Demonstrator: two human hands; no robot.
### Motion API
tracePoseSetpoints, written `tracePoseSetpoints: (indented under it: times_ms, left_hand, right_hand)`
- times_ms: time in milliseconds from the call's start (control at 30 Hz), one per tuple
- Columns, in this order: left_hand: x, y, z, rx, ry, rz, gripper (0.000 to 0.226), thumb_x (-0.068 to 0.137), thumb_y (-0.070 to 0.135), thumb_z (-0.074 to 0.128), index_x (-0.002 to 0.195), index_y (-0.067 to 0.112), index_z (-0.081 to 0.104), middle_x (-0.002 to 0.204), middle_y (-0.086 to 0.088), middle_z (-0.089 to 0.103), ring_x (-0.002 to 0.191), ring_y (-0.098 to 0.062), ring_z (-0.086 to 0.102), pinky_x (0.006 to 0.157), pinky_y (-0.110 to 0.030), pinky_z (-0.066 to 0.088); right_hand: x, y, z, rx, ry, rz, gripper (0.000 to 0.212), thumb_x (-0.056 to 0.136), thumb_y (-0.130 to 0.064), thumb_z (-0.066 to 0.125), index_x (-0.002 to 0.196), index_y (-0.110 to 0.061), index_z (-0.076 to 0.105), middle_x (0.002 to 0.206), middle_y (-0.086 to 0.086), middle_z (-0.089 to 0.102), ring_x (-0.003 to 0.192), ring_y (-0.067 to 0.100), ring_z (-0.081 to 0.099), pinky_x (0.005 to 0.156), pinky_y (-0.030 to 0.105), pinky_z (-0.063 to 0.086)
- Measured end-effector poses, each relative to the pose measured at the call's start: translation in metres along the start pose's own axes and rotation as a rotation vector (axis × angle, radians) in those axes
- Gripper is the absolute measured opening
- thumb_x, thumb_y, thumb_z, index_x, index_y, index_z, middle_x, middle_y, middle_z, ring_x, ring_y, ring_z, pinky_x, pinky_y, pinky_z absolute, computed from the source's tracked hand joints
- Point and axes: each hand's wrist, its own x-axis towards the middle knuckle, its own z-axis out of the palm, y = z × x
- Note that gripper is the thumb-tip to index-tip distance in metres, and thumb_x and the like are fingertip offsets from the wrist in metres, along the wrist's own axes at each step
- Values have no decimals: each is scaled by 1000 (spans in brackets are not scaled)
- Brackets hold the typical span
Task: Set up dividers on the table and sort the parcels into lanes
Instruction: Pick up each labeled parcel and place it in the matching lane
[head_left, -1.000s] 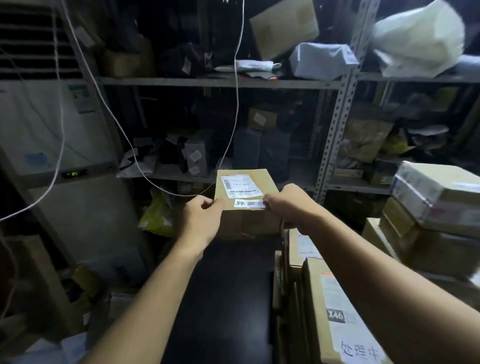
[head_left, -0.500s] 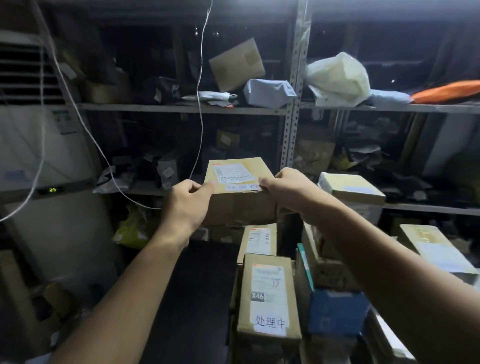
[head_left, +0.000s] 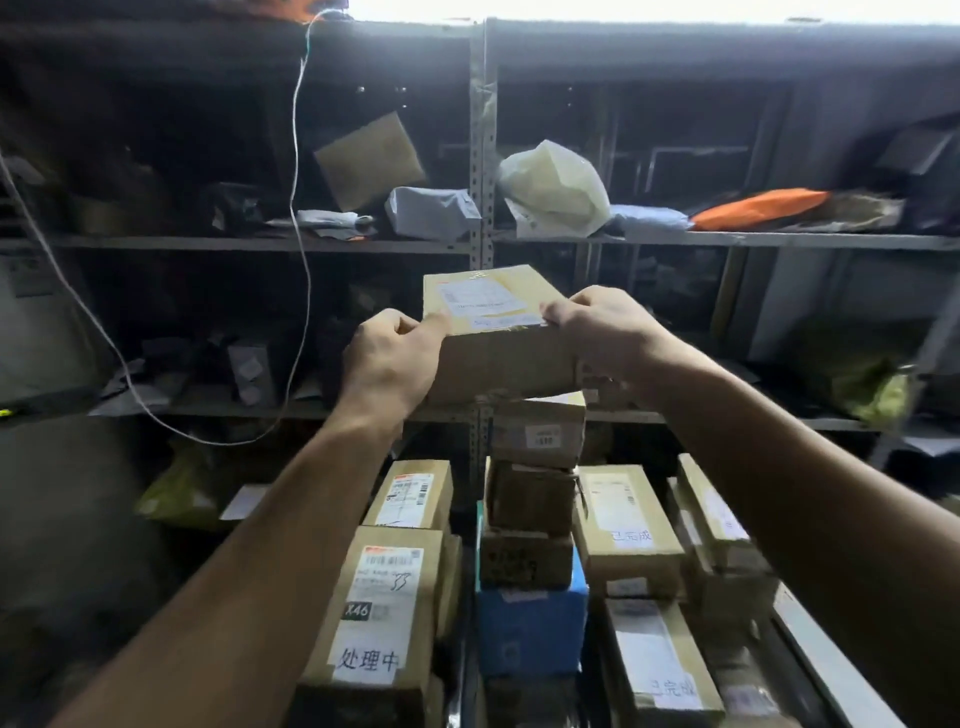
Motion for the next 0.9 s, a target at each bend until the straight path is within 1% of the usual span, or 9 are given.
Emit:
tracePoseSetpoints:
  times_ms: [100, 267, 433, 500, 567, 633, 767, 833, 900]
  left_hand:
    - [-5, 13, 31, -4, -43, 51, 38, 81, 51, 59, 76, 13, 62, 82, -3, 69, 85, -27, 67, 80, -49, 58]
    - [-20, 31, 107, -42, -182, 62, 39, 78, 52, 61, 78, 13, 61, 87, -7, 71, 88, -29, 69, 76, -50, 59]
    - [-45, 29, 199, -8, -240, 46, 35, 82, 53, 60, 78, 18, 61, 82, 1, 68, 83, -24, 67, 75, -47, 59]
    - [-56, 22, 237, 19, -248, 11, 36, 80, 57, 58, 81, 22, 62, 82, 4, 68, 82, -20, 67, 69, -42, 57]
    - [-70, 9, 274, 33, -274, -23, 33, 82, 55, 58, 81, 22, 61, 80, 5, 67, 79, -17, 66, 63, -35, 53]
    - [-83, -12, 310, 13, -305, -73, 28, 85, 49, 61, 81, 21, 61, 81, 3, 67, 79, -17, 64, 65, -35, 53]
    - [-102, -55, 361, 63, -343, -207, 23, 89, 46, 62, 83, 25, 64, 83, 7, 68, 80, -11, 62, 65, -21, 51]
    - [-106, -74, 379, 65, -355, -271, 21, 91, 44, 62, 85, 25, 64, 88, 5, 69, 84, -13, 64, 77, -31, 56]
    - [-110, -87, 391, 41, -357, -316, 17, 92, 42, 62, 83, 27, 63, 90, 4, 69, 86, -12, 65, 76, -35, 57]
  right_hand:
    - [0, 18, -33, 7, 63, 12, 36, 80, -43, 49, 82, -9, 62, 85, 7, 66, 76, 24, 62, 67, 39, 51]
    - [-3, 74, -92, 36, 142, 104, 33, 82, -45, 51, 81, -14, 64, 86, 6, 70, 79, 24, 69, 78, 46, 59]
    - [-6, 150, -147, 18, 179, 162, 29, 85, -46, 54, 88, -19, 64, 91, 1, 69, 86, 22, 68, 79, 44, 58]
    - [-6, 183, -165, 10, 178, 193, 30, 85, -47, 54, 91, -19, 63, 94, 2, 69, 90, 23, 68, 81, 47, 59]
    - [-8, 221, -177, 1, 163, 237, 29, 86, -48, 54, 95, -21, 60, 96, 1, 68, 89, 19, 66, 71, 43, 57]
    - [-9, 261, -183, -11, 153, 279, 25, 86, -46, 55, 96, -23, 57, 95, -1, 66, 81, 15, 62, 57, 33, 46]
    - [-11, 333, -175, 12, 85, 371, 28, 87, -41, 58, 103, -17, 56, 100, 1, 64, 84, 15, 59, 61, 30, 43]
    - [-10, 358, -167, 2, 67, 414, 30, 88, -41, 58, 107, -18, 55, 104, -1, 64, 88, 12, 59, 64, 30, 44]
    - [-8, 377, -161, 6, 62, 434, 32, 88, -41, 58, 111, -19, 53, 106, -3, 64, 91, 11, 60, 67, 31, 46]
